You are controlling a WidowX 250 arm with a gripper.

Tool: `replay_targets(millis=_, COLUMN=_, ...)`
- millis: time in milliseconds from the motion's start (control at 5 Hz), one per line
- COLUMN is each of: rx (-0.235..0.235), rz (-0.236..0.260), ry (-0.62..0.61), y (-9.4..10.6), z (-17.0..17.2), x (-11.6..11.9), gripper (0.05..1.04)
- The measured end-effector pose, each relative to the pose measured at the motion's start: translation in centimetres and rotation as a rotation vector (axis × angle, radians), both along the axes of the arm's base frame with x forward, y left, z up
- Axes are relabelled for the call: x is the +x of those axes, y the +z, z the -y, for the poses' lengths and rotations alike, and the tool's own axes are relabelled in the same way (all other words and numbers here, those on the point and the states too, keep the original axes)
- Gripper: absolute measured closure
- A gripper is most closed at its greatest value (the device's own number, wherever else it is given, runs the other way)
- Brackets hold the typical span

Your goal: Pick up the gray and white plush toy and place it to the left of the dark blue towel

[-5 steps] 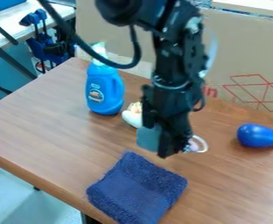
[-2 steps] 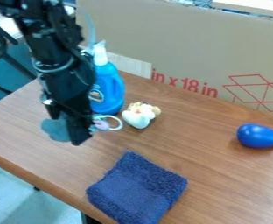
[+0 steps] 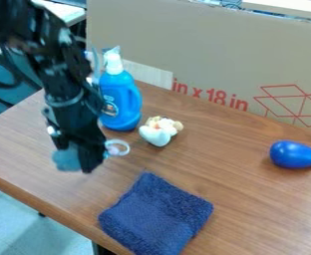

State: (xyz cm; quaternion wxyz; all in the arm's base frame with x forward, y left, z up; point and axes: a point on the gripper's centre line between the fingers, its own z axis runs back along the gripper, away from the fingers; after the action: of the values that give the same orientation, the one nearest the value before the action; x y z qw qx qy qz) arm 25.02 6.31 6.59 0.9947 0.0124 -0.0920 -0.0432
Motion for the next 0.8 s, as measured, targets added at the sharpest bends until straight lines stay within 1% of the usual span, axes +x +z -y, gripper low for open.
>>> replay_targets(millis=200, rx=-0.007, rz=-0.007, ry=0.029, y=-1.6, z=-0.9, x=0.2, gripper=0.421)
replay_targets(millis=400, rx=0.005, rz=-0.068, ry=0.090, y=-3.6, z=-1.9, x=0.3, gripper=0.421)
replay_targets(millis=600, rx=0.013, rz=-0.080, ry=0.107, y=-3.6, z=-2.1, x=0.4, gripper=0.373)
replay_targets(millis=800, rx=-0.004, rz=-0.090, ry=0.102, y=-3.7, z=-1.9, x=0.3, gripper=0.093)
